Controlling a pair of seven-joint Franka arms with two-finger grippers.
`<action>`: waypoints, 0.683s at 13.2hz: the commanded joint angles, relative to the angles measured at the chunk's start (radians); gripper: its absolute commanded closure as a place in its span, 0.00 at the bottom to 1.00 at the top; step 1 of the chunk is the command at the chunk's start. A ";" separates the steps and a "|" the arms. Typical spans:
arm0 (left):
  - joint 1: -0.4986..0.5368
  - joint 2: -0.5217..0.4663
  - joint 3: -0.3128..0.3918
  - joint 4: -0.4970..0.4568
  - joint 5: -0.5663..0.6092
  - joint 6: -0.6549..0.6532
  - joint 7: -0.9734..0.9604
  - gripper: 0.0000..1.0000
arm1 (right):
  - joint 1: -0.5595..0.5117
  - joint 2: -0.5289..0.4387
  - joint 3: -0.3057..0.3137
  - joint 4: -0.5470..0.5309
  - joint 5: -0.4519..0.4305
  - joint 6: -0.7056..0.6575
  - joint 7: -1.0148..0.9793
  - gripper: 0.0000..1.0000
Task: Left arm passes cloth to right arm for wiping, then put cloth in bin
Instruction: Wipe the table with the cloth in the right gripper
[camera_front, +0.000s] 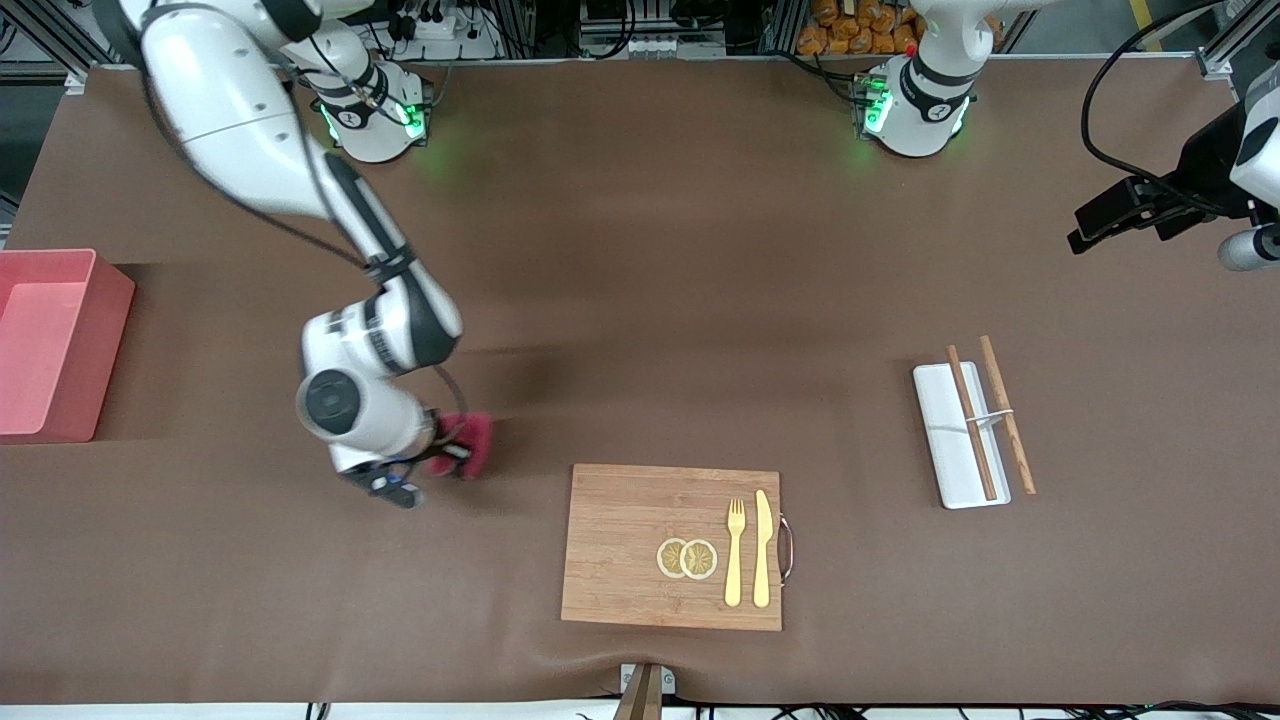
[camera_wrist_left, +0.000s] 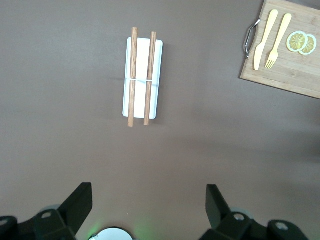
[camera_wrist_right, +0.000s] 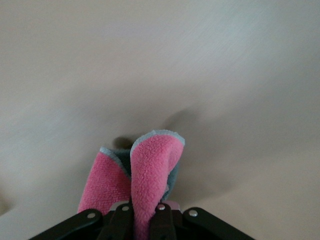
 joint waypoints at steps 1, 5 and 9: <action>-0.078 -0.036 0.079 -0.025 0.019 -0.001 0.014 0.00 | 0.013 -0.036 0.047 0.048 0.057 -0.079 0.118 1.00; -0.077 -0.042 0.100 -0.028 0.025 -0.004 0.024 0.00 | -0.066 -0.105 0.042 0.085 0.046 -0.207 -0.034 1.00; -0.077 -0.041 0.098 -0.022 0.025 -0.007 0.024 0.00 | -0.308 -0.105 0.038 0.074 -0.007 -0.258 -0.497 1.00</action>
